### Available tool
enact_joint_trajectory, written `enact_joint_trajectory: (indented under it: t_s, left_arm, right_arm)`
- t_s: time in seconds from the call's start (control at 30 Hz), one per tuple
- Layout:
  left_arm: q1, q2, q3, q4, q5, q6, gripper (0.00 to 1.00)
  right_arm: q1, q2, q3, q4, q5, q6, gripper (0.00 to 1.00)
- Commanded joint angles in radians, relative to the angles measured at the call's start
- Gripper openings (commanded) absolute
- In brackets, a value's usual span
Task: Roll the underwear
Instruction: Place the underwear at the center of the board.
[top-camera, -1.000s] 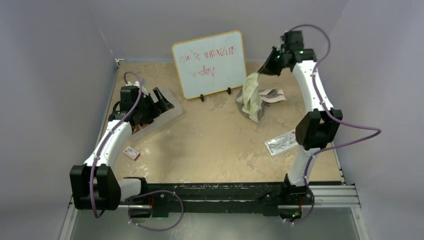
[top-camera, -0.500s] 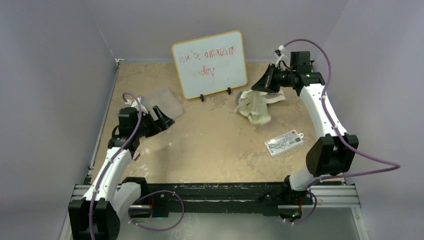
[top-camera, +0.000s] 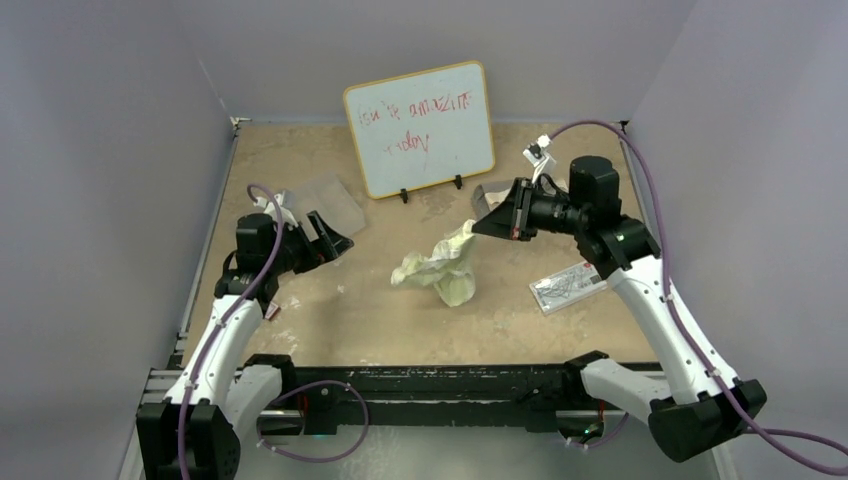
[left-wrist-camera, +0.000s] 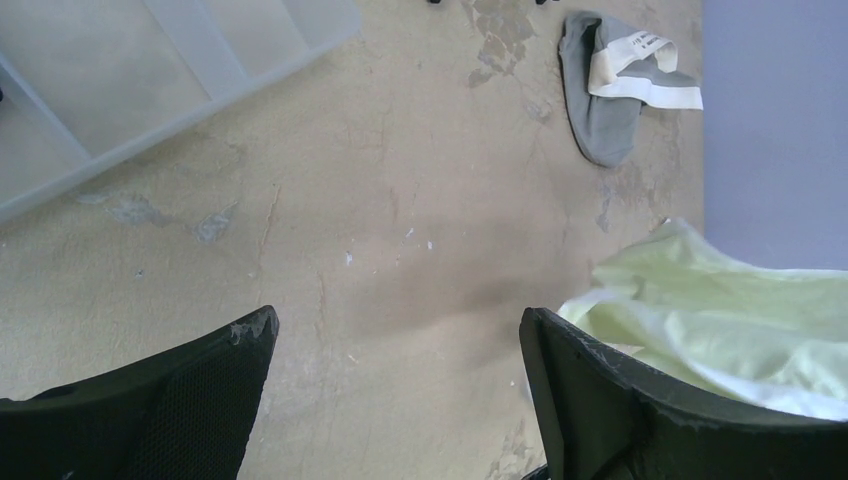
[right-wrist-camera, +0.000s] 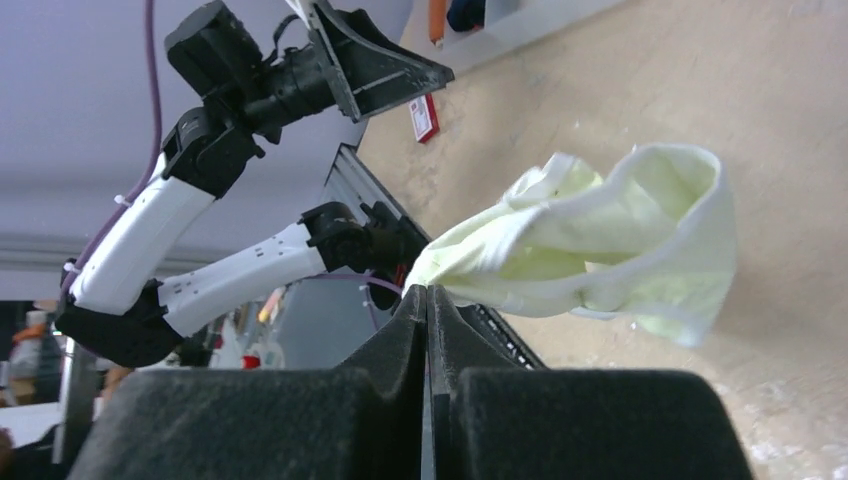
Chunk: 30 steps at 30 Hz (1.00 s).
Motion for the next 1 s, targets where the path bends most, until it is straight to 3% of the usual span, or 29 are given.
enact_joint_trajectory:
  t_s: [0.0,0.3,0.4,0.57,0.7,0.77,0.87,0.97]
  left_arm:
    - [-0.004,-0.011,0.046,0.023,0.047,-0.001,0.89]
    - [-0.005,0.014,-0.032,0.168,0.250,-0.072,0.88]
    - [-0.011,0.069,-0.031,0.196,0.286,-0.068,0.87]
    - [-0.054,0.141,-0.012,0.228,0.270,-0.090,0.86]
    - [-0.105,0.165,-0.005,0.227,0.234,-0.105,0.86]
    - [-0.122,0.165,-0.009,0.224,0.221,-0.108,0.86]
    - [-0.144,0.177,-0.017,0.225,0.214,-0.109,0.86]
    - [-0.179,0.221,-0.009,0.229,0.226,-0.094,0.76]
  right_arm:
    - [0.014,-0.025,-0.065,0.080,0.015,0.148,0.00]
    - [0.014,-0.007,-0.062,0.011,0.076,0.184,0.02]
    - [0.008,0.130,0.005,-0.041,0.160,0.118,0.05]
    - [0.017,0.454,0.079,0.078,0.076,0.087,0.04]
    - [0.017,0.583,0.263,-0.106,0.127,-0.068,0.26]
    - [0.014,0.562,0.289,-0.187,0.248,-0.125,0.46]
    - [-0.005,0.488,0.170,-0.166,0.446,-0.133,0.65]
    - [-0.096,0.480,0.062,-0.106,0.386,-0.126,0.70]
